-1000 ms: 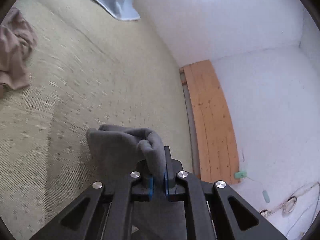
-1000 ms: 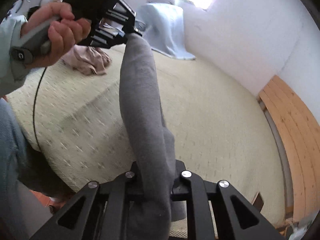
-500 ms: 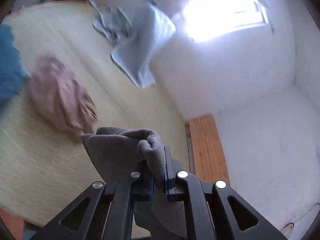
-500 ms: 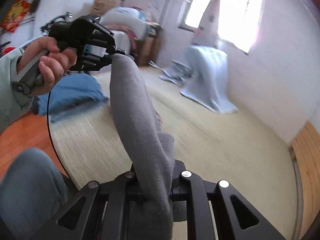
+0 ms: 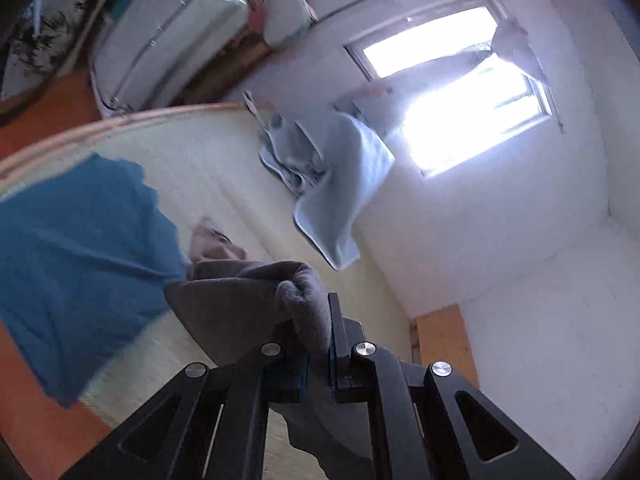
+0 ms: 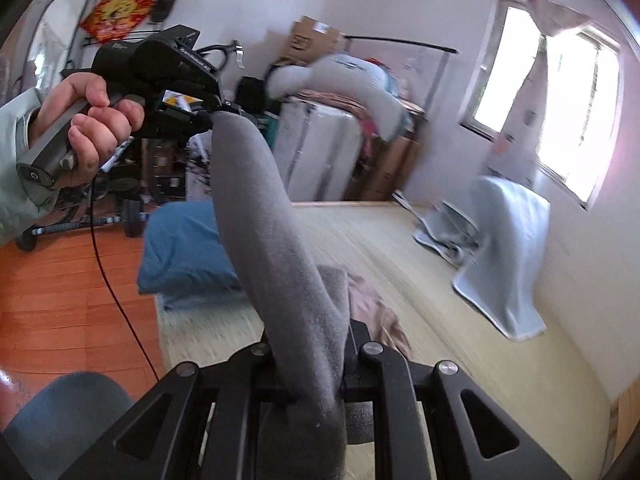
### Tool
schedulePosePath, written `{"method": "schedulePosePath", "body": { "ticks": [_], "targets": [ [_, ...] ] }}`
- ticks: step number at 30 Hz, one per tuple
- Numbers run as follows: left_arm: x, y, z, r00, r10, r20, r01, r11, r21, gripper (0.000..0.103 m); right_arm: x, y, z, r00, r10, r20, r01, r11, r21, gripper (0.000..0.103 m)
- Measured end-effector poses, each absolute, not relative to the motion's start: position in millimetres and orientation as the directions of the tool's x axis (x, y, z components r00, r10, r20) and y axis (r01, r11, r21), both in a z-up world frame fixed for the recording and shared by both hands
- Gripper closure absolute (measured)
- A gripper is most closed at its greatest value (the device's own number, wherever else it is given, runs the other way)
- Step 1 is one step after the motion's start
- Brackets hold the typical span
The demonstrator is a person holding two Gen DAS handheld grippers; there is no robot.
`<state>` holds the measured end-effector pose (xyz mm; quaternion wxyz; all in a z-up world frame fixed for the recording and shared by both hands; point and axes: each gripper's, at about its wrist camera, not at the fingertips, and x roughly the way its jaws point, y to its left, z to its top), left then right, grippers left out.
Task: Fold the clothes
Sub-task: 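Lift the folded grey shirt with both grippers and carry it toward the bed edge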
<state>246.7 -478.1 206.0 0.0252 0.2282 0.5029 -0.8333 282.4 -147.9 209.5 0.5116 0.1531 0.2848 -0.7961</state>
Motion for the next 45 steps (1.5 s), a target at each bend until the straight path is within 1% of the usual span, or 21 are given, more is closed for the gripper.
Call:
{"method": "schedulePosePath", "body": {
  "ticks": [8,17,27,31,34,37,40,45],
  "targets": [
    [299.9,-527.3,209.1,-0.907,0.092,-0.412,0.323,-0.479,-0.816,0.097,305.3,-210.0,209.2,-0.357,-0.771,-0.528,0.925,-0.213,-0.314,0.09],
    [352.4,-566.6,203.1,-0.911,0.019,-0.412,0.364,-0.433,-0.825,0.097,325.8,-265.2,209.4,-0.283,-0.797,-0.533,0.94,-0.122,-0.317,0.09],
    [391.7,-597.4,204.8,-0.911,-0.062,-0.407,0.395,-0.412,-0.821,0.097,363.8,-307.0,194.3,-0.169,-0.822,-0.544,0.966,-0.029,-0.257,0.09],
    [406.6,-613.8,203.3,-0.904,-0.112,-0.413,0.422,-0.385,-0.821,0.097,376.7,-329.3,187.6,-0.097,-0.838,-0.537,0.981,0.01,-0.194,0.09],
    [412.3,-626.7,200.7,-0.884,-0.151,-0.443,0.466,-0.367,-0.805,0.097,379.4,-348.4,179.0,-0.031,-0.845,-0.534,0.992,0.038,-0.118,0.09],
    [406.2,-644.1,190.3,-0.856,-0.174,-0.487,0.516,-0.331,-0.79,0.097,375.0,-371.1,162.1,0.048,-0.835,-0.549,0.998,0.062,-0.007,0.09],
    [383.1,-661.4,173.4,-0.811,-0.19,-0.554,0.585,-0.297,-0.754,0.097,363.6,-391.1,140.3,0.106,-0.816,-0.569,0.993,0.061,0.098,0.09],
    [316.4,-687.1,140.4,-0.748,-0.177,-0.64,0.662,-0.272,-0.698,0.097,318.9,-417.8,105.5,0.118,-0.79,-0.601,0.977,-0.016,0.213,0.089]
  ]
}}
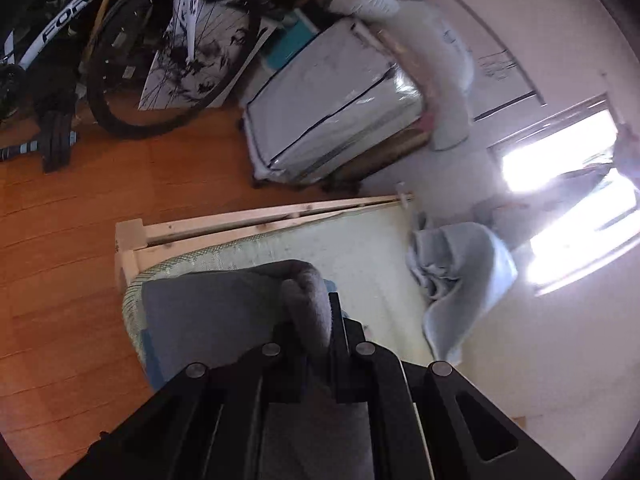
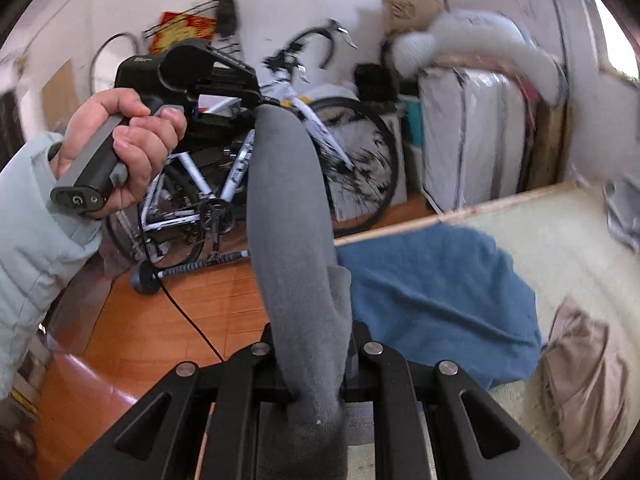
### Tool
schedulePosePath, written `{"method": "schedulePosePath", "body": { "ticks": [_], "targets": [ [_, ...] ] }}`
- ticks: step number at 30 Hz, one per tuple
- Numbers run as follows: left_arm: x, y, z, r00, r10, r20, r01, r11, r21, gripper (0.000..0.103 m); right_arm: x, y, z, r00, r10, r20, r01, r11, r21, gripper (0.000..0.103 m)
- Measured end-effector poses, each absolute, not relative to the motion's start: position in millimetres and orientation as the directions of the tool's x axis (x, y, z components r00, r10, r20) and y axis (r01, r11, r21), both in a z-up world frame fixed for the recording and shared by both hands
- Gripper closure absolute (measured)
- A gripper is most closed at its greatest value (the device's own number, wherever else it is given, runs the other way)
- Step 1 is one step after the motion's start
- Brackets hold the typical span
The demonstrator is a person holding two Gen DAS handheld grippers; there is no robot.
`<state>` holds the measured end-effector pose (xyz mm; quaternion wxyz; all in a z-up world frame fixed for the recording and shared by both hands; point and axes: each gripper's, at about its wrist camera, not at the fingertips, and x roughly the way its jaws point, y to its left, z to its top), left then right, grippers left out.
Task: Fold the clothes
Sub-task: 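Lift the folded grey shirt with both grippers and carry it toward the bed edge, then lower the grey shirt onto the blue cloth and open both grippers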
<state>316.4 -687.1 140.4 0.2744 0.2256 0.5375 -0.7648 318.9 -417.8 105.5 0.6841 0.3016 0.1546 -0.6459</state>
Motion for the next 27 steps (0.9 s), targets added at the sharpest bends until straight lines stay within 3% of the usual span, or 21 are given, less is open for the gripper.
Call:
{"method": "schedulePosePath", "body": {
  "ticks": [14,16,21,25,27],
  "targets": [
    [114.1,-714.6,67.6,-0.562,-0.114,-0.82,0.787,-0.381,-0.486,0.096,159.8,-445.7,37.2,0.106,-0.73,-0.675,0.906,-0.209,0.368,0.087],
    [107.0,-720.3,54.8,-0.56,-0.1,-0.822,0.789,-0.367,-0.493,0.093,147.3,-449.4,27.9,0.099,-0.709,-0.698,0.894,-0.244,0.375,0.077],
    [108.3,-733.2,27.1,-0.615,-0.045,-0.787,0.758,-0.309,-0.574,0.065,110.2,-441.2,18.3,-0.07,-0.681,-0.729,0.867,-0.403,0.293,0.051],
    [124.1,-737.5,44.9,-0.644,-0.082,-0.76,0.728,-0.371,-0.577,0.062,97.8,-419.1,27.3,-0.222,-0.66,-0.718,0.854,-0.486,0.183,0.047],
    [141.1,-740.3,62.3,-0.653,-0.154,-0.742,0.727,-0.403,-0.556,0.043,97.2,-408.0,30.7,-0.243,-0.66,-0.711,0.846,-0.503,0.178,0.047]
  ]
}}
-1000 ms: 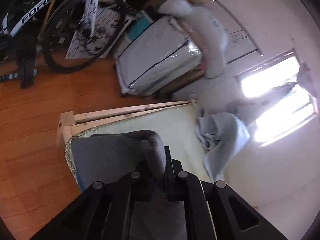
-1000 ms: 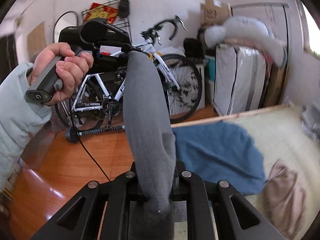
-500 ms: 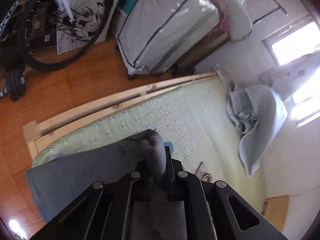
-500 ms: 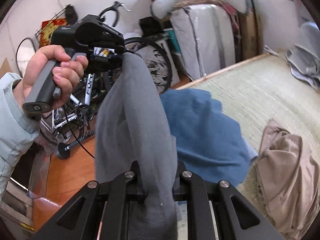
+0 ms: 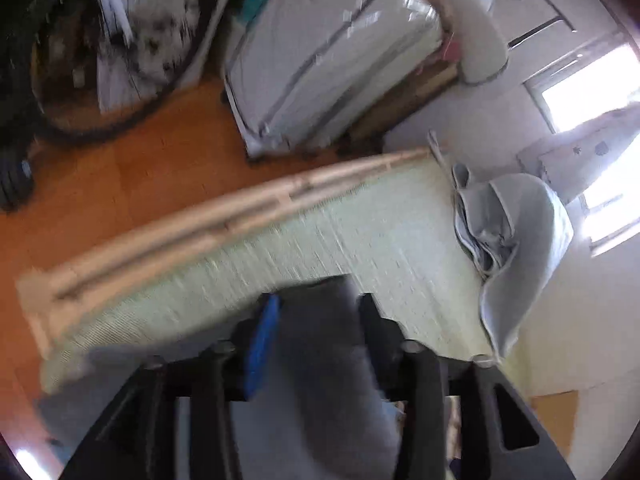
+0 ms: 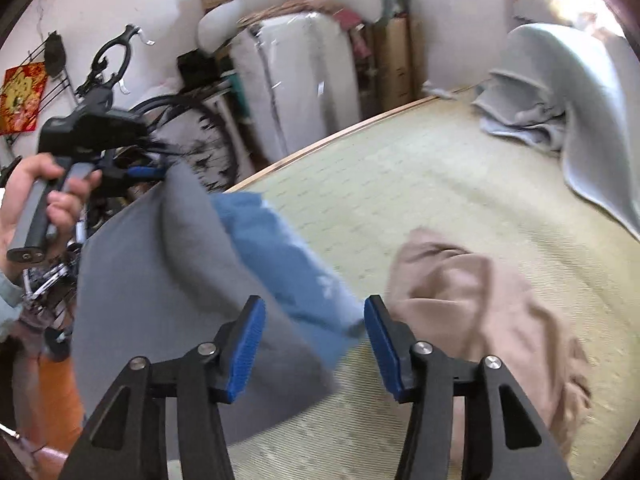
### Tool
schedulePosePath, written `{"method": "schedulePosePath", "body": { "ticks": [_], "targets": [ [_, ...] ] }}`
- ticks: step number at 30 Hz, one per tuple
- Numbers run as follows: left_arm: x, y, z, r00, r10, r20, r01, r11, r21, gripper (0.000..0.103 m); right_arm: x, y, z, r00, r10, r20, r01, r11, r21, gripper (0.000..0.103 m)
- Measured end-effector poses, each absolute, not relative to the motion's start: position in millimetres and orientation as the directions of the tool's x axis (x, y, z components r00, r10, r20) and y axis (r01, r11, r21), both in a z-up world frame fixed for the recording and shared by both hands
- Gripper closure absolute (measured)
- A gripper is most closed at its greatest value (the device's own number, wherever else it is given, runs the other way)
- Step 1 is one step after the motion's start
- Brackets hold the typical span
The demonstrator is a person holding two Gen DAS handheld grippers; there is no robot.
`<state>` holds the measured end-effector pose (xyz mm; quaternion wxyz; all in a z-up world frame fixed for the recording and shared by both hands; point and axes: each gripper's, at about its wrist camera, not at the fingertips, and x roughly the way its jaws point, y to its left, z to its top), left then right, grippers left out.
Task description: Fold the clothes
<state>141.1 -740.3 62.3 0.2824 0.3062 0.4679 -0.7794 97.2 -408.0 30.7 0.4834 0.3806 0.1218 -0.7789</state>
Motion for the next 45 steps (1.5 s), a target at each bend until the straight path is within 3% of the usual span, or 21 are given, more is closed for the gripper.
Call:
{"method": "schedulePosePath", "body": {
  "ticks": [3,17,19,20,31,36,45],
  "targets": [
    [169.9,-744.7,83.9,-0.683,-0.236,-0.692,0.714,-0.419,-0.561,0.031,99.1,-389.1,34.6,-0.254,-0.666,-0.702,0.835,-0.517,0.188,0.047],
    [276.4,-655.6,142.0,-0.747,-0.308,-0.589,0.639,-0.576,-0.509,0.031,159.9,-266.9,108.5,-0.35,-0.744,-0.569,0.837,-0.521,0.167,0.043],
    [293.5,-632.8,155.7,-0.77,-0.31,-0.557,0.614,-0.595,-0.518,0.027,168.9,-243.1,124.3,-0.359,-0.763,-0.537,0.835,-0.519,0.18,0.019],
    [302.9,-616.5,164.2,-0.788,-0.309,-0.532,0.593,-0.611,-0.524,0.018,175.5,-229.9,132.7,-0.367,-0.774,-0.516,0.839,-0.515,0.177,0.014],
    [309.7,-437.7,241.8,-0.922,-0.112,-0.371,0.303,-0.805,-0.511,0.017,219.9,-75.5,205.2,-0.46,-0.8,-0.385,0.836,-0.536,0.115,0.001],
    [296.1,-343.8,275.6,-0.951,-0.005,-0.31,0.153,-0.878,-0.453,0.017,219.4,3.5,227.0,-0.537,-0.772,-0.341,0.792,-0.6,0.111,0.0],
    [255.2,-186.8,273.5,-0.941,0.108,-0.321,-0.024,-0.967,-0.252,0.016,200.6,134.7,236.3,-0.689,-0.655,-0.311,0.647,-0.749,0.143,0.0]
  ]
}}
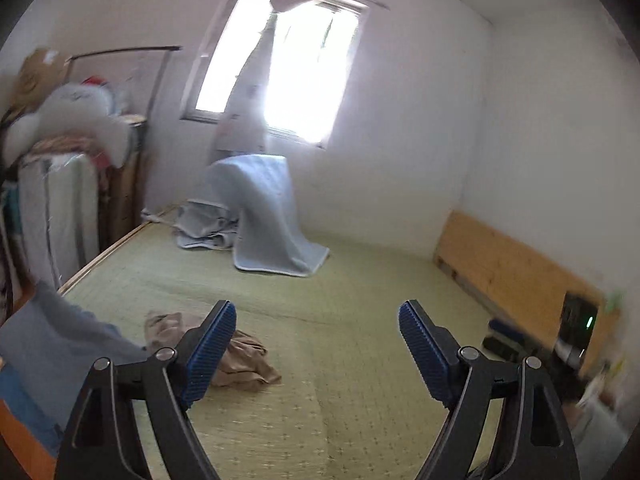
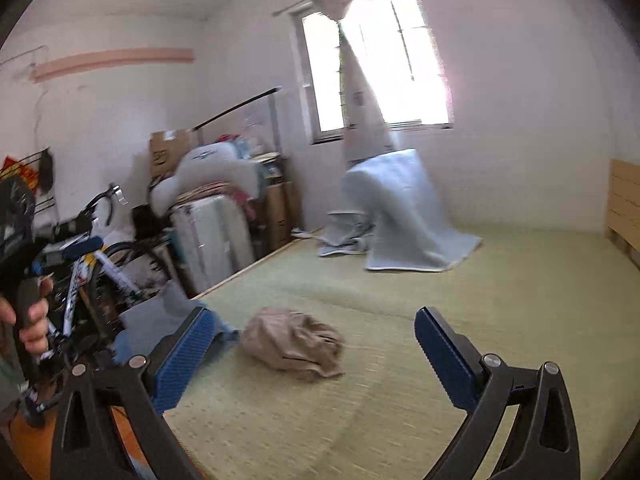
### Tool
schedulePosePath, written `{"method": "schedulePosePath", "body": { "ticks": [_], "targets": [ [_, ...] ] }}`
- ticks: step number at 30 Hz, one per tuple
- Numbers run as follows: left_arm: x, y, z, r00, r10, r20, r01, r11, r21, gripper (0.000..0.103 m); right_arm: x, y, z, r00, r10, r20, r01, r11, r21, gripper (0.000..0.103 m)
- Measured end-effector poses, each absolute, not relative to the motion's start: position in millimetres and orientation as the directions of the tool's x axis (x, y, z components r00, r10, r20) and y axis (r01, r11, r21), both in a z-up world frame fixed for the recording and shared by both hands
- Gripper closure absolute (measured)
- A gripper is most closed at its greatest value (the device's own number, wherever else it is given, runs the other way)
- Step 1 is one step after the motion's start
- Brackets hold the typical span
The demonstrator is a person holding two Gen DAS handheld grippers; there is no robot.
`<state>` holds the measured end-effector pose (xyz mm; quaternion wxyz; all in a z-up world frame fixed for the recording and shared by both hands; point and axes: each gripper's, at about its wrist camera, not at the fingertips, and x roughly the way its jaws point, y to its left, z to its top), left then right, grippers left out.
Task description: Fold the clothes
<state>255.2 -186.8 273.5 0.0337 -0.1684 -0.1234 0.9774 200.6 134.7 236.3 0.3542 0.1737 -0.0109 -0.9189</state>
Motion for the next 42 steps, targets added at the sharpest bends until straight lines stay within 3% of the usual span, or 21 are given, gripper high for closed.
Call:
{"method": "schedulePosePath", "body": {
  "ticks": [11,19,26,30,36,42],
  "targets": [
    [157.9,-93.4,185.7,-0.898,0.074,-0.433,0.016,-0.979,-0.201,0.016,139.5,226.3,190.5,-0.796,-0.461,-0.392,0.439,-0.886,0.15,0.0],
    [83.7,-60.4,107.6,-0.877,0.0,-0.481,0.071,-0.989,-0.129,0.016,65.7,245.7,136.3,-0.835,-0.307,-0.456,0.275,-0.952,0.137,0.0],
    [28.4,-45.0,42.0,-0.827,-0.002,-0.562,0.074,-0.992,-0.105,0.016,19.1,236.7,70.9,-0.8,-0.243,-0.549,0.241,-0.967,0.077,0.0],
    [15.4,-37.0,31.0,-0.821,0.005,-0.571,0.064,-0.993,-0.1,0.016,9.1,233.2,49.6,-0.78,-0.233,-0.58,0.249,-0.967,0.053,0.0],
    [13.0,-29.0,25.4,-0.831,-0.042,-0.555,0.069,-0.997,-0.026,0.016,6.3,221.2,53.7,-0.805,-0.238,-0.543,0.277,-0.961,0.01,0.0],
    [3.5,-33.4,15.1,-0.805,-0.032,-0.592,0.088,-0.994,-0.066,0.016,-3.4,218.4,48.6,-0.802,-0.212,-0.559,0.227,-0.973,0.043,0.0]
  ]
}}
